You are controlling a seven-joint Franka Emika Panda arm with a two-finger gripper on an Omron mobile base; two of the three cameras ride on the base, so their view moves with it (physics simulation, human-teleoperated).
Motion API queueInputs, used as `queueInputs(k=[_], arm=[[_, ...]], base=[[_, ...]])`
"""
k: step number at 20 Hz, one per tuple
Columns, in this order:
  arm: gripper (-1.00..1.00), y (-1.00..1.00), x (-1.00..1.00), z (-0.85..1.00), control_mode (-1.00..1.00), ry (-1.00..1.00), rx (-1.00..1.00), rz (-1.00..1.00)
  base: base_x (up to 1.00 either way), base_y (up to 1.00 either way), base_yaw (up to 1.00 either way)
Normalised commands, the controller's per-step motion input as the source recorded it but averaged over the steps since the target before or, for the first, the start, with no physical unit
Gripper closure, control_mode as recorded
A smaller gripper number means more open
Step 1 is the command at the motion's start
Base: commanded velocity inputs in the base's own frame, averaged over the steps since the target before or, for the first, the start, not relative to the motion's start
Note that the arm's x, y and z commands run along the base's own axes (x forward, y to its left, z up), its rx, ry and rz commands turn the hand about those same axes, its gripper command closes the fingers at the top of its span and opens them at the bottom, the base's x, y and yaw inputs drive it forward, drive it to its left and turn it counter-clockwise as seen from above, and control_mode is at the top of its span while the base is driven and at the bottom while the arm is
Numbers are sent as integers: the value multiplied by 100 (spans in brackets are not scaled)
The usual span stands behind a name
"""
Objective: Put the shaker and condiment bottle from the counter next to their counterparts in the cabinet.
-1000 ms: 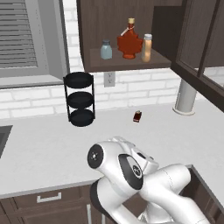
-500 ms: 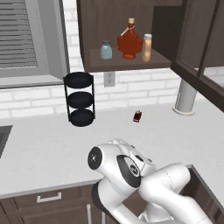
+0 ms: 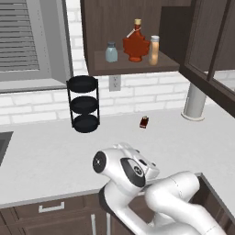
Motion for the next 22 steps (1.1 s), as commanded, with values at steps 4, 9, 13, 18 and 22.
queueInputs(k=[4,9,13,18,22], arm=[[-100,0,38,-26,-100,0,0,-1],[-100,0,38,-29,-100,0,0,-1],[-100,0,22,-27,-100,0,0,0],[-100,5,11,-22,-100,0,-1,0],[-100,2,17,-15,-100,0,0,0]], base=[[0,0,0],[0,0,0],[0,0,0],[0,0,0],[0,0,0]])
